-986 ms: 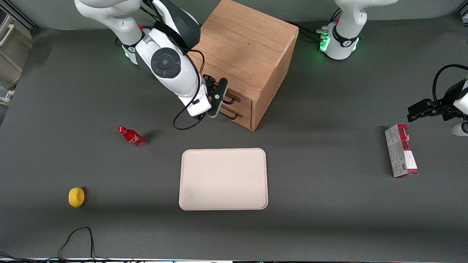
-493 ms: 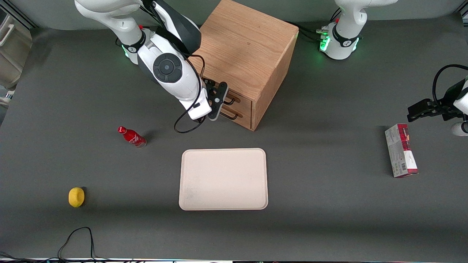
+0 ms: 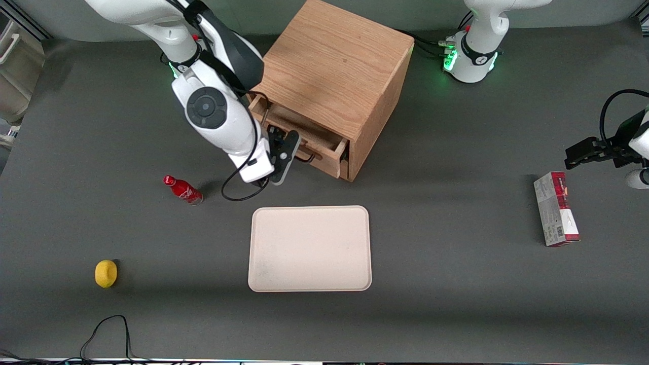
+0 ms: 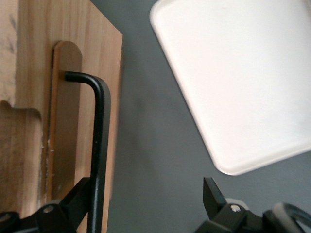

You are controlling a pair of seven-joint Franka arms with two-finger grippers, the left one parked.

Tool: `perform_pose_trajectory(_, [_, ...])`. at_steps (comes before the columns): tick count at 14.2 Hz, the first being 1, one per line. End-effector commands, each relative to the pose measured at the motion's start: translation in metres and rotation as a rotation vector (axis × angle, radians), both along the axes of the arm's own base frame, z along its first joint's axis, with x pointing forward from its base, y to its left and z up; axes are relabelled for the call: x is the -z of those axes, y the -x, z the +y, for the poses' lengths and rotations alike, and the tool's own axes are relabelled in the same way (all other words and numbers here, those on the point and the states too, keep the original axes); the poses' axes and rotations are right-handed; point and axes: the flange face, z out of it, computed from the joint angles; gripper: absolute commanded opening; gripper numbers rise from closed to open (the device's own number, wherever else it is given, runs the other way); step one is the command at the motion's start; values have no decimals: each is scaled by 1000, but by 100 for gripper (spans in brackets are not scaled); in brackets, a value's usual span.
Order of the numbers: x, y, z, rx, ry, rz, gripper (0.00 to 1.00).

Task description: Open upper drawer

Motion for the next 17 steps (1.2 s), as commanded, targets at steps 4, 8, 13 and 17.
perform_pose_trajectory(4, [-3,-67,-43,21,1,-67,100])
perform_pose_trajectory(8, [-21,-90,-74,87,17,-91,100])
perform_pose_trajectory(13, [-139,-135,-216,337,131,-243,100])
perform_pose_trajectory(17, [-183,-123,-297,557,7,-194,100])
